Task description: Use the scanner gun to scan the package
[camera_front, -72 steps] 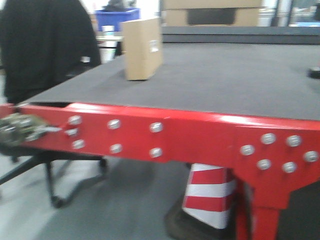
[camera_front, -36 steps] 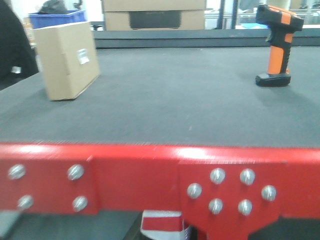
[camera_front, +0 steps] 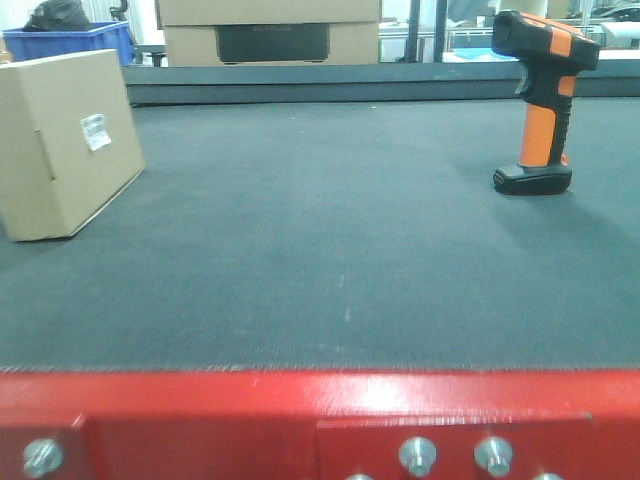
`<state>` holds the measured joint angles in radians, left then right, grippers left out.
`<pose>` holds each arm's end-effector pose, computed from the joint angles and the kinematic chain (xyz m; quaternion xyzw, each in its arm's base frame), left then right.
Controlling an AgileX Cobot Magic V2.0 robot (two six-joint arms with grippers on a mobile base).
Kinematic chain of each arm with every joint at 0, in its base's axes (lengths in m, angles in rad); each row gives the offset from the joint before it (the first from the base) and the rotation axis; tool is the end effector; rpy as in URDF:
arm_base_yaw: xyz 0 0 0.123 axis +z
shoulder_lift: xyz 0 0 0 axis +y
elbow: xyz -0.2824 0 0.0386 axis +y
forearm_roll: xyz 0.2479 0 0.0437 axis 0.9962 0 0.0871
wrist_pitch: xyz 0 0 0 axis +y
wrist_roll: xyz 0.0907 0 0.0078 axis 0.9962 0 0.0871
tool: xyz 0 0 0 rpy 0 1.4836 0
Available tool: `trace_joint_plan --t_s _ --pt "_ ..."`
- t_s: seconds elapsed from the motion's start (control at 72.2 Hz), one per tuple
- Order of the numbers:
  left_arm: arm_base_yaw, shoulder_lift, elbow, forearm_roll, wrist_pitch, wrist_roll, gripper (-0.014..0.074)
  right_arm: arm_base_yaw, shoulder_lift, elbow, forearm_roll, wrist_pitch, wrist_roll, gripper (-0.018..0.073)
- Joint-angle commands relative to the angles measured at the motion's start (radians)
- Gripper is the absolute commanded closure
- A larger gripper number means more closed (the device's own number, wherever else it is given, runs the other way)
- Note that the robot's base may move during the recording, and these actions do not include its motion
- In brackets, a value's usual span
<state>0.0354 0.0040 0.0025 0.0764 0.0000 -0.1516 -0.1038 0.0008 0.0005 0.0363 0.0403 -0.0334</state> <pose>0.0566 0.0020 0.2120 -0.0375 0.6770 -0.0146 0.7349 0.0562 -0.0057 0.2092 0.0363 0.6898 -0.0360 0.7222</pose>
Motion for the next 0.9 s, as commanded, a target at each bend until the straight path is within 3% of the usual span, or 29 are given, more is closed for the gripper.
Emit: trace_joint_plan --t_s 0.0,0.222,0.54,0.887 --pt "-0.011 -0.004 -0.002 -0.005 -0.018 0.003 0.0708 -0.002 -0.001 0.000 -0.005 -0.019 0.000 0.0727" --pt "-0.061 -0.004 -0.002 -0.005 -0.018 0.003 0.0708 -0.002 -0.001 0.000 -0.005 -0.019 0.000 0.0727" --pt "0.060 -0.004 -0.002 -0.005 -0.018 0.003 0.0708 -0.002 -0.001 0.000 -0.005 -0.019 0.000 0.0727" --pt "0.068 -0.004 -0.002 -0.005 -0.018 0.003 0.0708 -0.002 -0.001 0.000 -0.005 -0.019 0.000 0.0727"
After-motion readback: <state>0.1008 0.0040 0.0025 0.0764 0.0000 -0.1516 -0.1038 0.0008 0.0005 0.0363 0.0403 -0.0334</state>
